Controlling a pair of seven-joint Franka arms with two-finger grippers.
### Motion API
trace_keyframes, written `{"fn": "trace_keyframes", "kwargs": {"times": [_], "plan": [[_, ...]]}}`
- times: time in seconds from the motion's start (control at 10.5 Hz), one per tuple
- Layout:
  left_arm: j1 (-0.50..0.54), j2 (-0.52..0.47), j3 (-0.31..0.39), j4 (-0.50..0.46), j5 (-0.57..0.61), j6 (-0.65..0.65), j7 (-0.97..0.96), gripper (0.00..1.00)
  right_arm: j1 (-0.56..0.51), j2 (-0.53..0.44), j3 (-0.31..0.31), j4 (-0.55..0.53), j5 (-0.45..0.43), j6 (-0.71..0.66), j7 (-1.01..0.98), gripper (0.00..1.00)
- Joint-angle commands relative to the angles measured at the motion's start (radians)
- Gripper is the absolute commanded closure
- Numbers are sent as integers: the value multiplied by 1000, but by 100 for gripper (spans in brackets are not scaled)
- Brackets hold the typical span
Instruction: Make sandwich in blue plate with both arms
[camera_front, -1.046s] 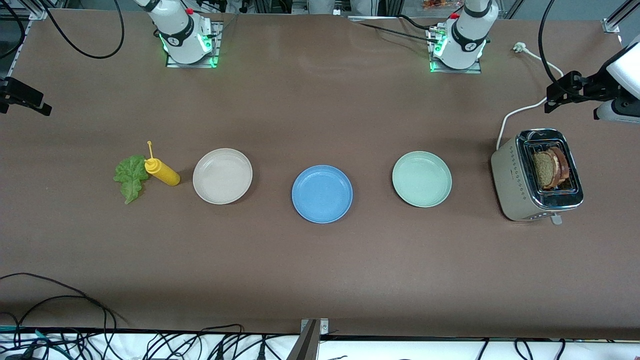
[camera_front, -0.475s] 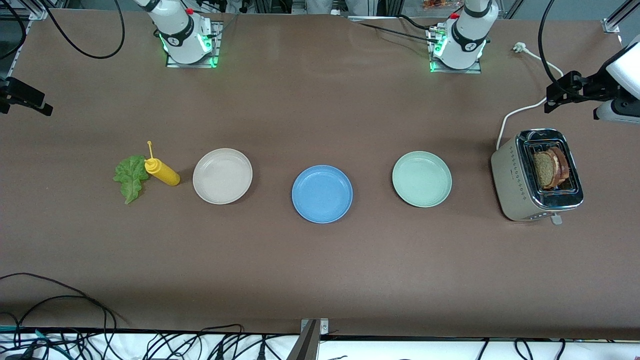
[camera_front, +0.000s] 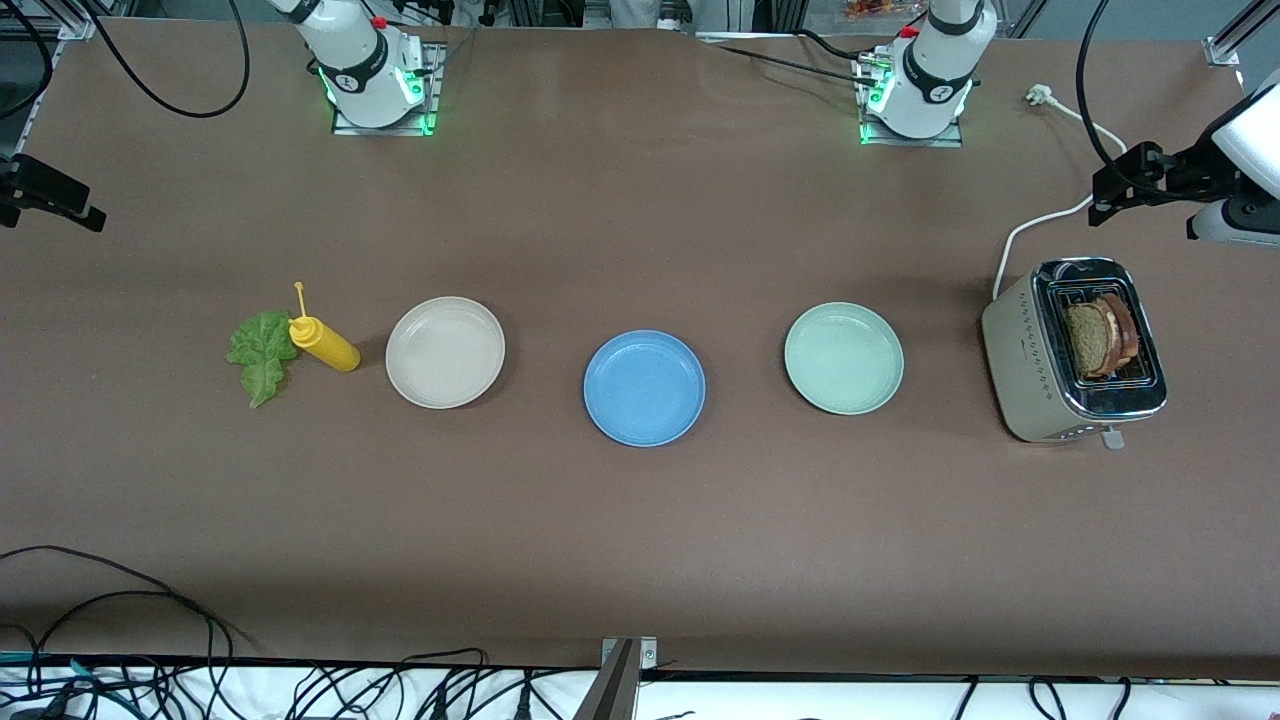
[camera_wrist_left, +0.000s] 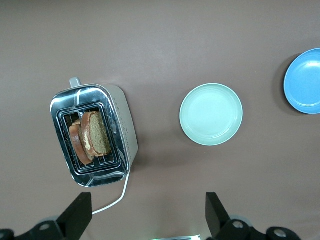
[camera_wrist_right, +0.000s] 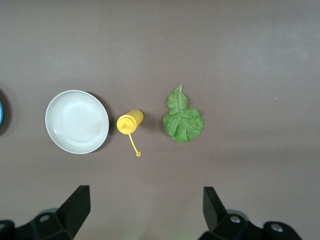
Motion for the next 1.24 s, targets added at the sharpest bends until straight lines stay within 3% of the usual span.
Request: {"fn": "trace_keyframes", "kwargs": {"times": [0.0, 1.14], "plan": [[-11, -2, -40, 13, 3, -2, -16, 0, 0, 1, 0, 19, -1, -9, 6, 0], [-5, 1, -34, 15, 1, -1, -16, 0, -3, 3, -3, 41, -3, -18, -12, 0]]}}
